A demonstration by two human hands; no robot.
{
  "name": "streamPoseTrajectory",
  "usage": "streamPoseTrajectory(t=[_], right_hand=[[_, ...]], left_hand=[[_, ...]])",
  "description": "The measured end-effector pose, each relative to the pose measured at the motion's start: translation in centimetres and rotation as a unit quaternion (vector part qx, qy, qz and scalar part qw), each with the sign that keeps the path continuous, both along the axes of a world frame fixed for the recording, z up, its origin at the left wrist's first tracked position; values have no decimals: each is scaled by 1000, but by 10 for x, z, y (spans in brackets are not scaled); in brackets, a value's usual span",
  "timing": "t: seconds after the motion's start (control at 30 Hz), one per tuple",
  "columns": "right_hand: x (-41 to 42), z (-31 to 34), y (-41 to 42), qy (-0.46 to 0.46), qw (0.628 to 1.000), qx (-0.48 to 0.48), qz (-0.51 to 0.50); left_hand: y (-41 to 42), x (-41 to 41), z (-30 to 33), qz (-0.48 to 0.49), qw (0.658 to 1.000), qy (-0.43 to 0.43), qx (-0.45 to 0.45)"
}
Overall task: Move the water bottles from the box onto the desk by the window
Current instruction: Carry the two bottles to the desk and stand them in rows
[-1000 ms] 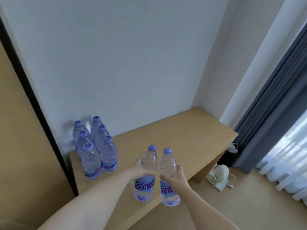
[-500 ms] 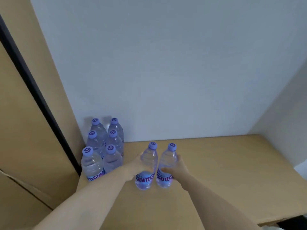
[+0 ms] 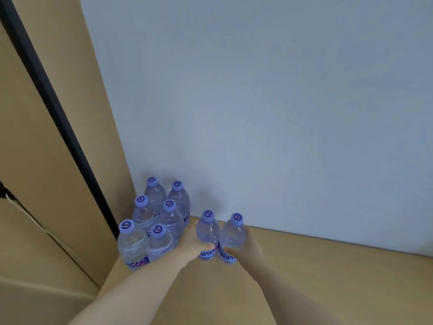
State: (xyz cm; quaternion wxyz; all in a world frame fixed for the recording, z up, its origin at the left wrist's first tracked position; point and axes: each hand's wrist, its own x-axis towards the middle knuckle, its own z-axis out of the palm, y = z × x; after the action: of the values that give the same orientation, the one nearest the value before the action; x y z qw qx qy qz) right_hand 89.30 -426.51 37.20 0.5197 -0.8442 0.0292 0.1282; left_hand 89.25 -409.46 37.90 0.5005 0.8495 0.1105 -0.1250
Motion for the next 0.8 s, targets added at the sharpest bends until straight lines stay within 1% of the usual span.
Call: streamPoseTrajectory(t=[0.1,0.2,0.23,0.37,0.43,0.5,0.63,0.67,0.73,0.8], right_hand=[[17,-2,10,-15,1000,18,-2],[36,-8,17,-26,999,14,-31],[43,-10,20,-24,999,10,-46],[58,-17,27,10,995,34,-89],[64,-20,28,14,994,36,-99],[69,-21,29,12,994,34,-99],[69,-23,34,0,995,11,-103],[68,-23,34,-3,994,4,-105],[67,-24,35,-2,994,-1,-108],[66,-22,37,18,994,-6,-110]], left_hand=[[7,19,-6,24,1000,-4,-2],[3,36,-14,66,997,7,47],[1,42,-17,93,995,3,48],[-6,57,-20,189,982,-7,12],[-9,63,-19,218,976,-12,-8],[-11,67,-24,231,972,-33,-27],[-10,63,-33,248,960,-65,-113],[-10,63,-34,241,961,-63,-121],[-7,64,-39,228,966,-30,-119],[-7,65,-39,237,965,2,-112]])
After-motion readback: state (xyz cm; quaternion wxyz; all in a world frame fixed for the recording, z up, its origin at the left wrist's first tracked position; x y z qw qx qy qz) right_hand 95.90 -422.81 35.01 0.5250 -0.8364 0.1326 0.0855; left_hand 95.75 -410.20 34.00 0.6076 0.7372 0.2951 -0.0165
